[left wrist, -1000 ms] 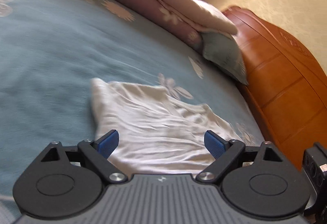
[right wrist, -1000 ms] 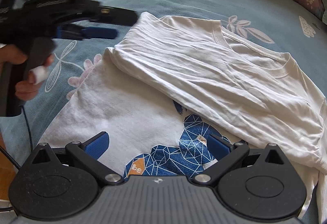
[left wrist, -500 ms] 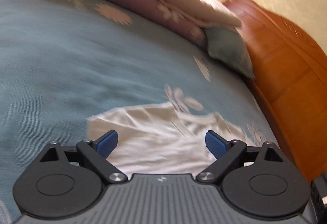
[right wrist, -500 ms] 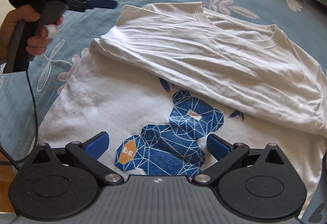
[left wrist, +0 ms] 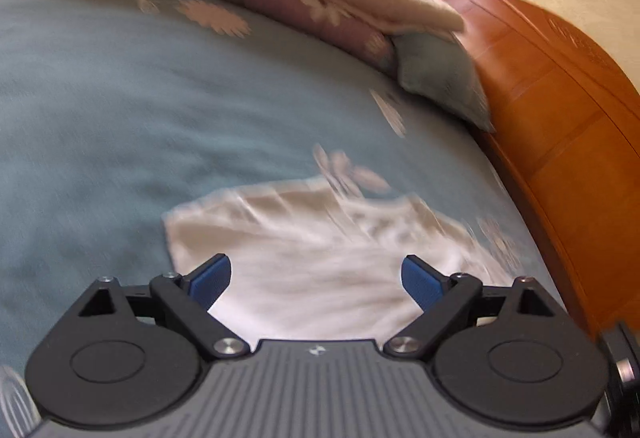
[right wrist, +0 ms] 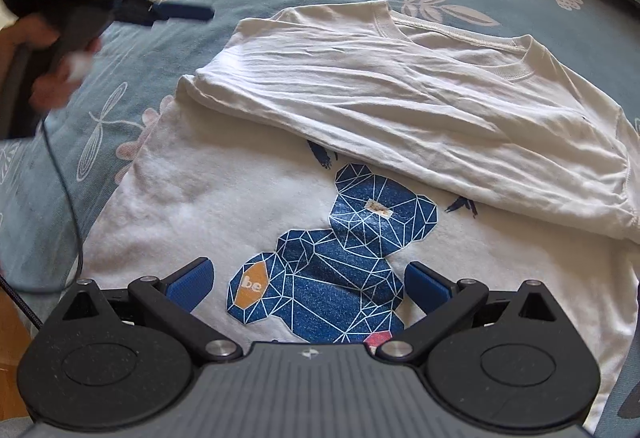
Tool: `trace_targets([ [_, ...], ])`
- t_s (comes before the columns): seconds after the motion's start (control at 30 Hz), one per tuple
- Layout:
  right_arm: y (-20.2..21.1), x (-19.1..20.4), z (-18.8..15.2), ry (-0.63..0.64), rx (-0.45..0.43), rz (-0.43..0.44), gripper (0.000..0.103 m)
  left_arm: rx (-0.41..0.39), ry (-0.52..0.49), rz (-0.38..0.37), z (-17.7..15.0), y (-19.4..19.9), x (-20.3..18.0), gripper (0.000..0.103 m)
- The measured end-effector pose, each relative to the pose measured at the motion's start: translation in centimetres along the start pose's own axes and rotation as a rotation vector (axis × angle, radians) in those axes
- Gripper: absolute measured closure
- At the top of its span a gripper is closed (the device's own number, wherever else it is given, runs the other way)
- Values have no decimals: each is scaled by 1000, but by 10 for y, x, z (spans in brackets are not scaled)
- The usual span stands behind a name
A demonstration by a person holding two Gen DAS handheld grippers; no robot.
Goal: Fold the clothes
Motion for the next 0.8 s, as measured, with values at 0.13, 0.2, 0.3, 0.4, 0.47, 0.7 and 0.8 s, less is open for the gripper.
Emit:
trace_targets([
  [0.13, 0, -1, -1, -3, -4, 0, 0, 97, 44, 70, -47, -20, 10, 12],
  [0.2, 2, -2, -3, -3, -3, -4, 0, 94, 96, 84, -54, -11, 11, 12],
  [0.3, 3, -5, -8, -5, -1, -10, 0, 67, 105, 71, -50, 3, 8, 12],
  [0.4, 2, -6, -11, -9, -1, -18, 0, 16, 41, 51, -31, 9, -4, 12],
  [0.47, 1, -4, -10, -15, -5, -20, 0, 13, 20, 28, -17, -1, -11, 11],
  [0.7, 2, 0, -9, -22, -5, -10, 0, 43, 93, 113, -9, -25, 17, 18],
  [0.8, -2, -5, -16, -17, 5, -19, 0, 1, 134, 140, -7, -3, 23, 18],
])
Point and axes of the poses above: each gripper's, at about its wrist camera, not at the fingertips, and y roughly against the way its jaws point, x to its left, z to its top, the point moved 9 cm from there along -y, roughly the way its jaws point, and after that the axes turned 15 degrees about x, right-handed, at the moved point
